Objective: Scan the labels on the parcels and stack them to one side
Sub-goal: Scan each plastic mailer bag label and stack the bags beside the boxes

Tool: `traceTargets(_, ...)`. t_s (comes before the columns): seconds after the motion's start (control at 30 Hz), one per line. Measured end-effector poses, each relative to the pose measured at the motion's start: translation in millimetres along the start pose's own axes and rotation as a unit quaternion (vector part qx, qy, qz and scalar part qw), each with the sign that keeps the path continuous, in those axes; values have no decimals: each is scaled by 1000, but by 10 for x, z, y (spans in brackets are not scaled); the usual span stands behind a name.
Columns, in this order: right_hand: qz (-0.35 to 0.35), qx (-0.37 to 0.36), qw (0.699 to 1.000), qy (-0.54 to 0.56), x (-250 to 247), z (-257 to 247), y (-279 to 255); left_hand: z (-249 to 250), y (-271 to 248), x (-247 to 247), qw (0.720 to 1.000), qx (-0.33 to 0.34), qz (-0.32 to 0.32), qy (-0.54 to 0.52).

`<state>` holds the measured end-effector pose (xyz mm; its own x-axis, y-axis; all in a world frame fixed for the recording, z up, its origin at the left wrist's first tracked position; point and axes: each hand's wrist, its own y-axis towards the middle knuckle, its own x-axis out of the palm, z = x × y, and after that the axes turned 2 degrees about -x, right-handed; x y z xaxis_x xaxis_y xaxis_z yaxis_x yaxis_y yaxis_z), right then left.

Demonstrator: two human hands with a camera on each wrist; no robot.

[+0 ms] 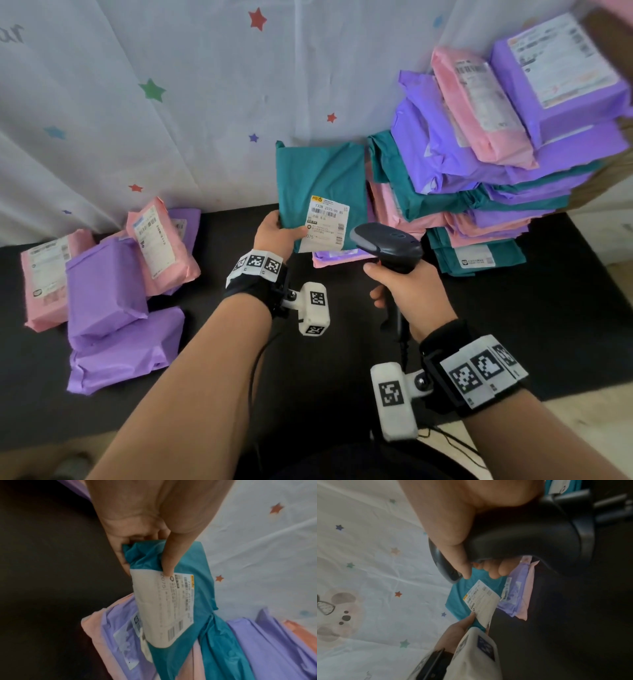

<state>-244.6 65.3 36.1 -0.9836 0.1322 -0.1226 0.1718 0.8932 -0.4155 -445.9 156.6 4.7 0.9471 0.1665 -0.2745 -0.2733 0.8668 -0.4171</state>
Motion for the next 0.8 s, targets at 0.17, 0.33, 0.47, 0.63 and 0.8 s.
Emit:
traceTargets(0.17,31,28,999,4,-220,72,120,-64,232,362,991,-68,-6,113)
traceTargets(0.33,37,42,998,6,-294,66,218,-134,266,626,987,-50,5,151)
traceTargets(0.47,35,46,998,0,-266,66,255,-116,307,721,982,-33,-20,183)
traceTargets(0.63,16,43,999,-15,-204,57,252,-137,226,599,972,-43,-7,233)
traceTargets(0.8,0,10,1000,-16,60,33,169,-216,-78,137,979,35,66,190)
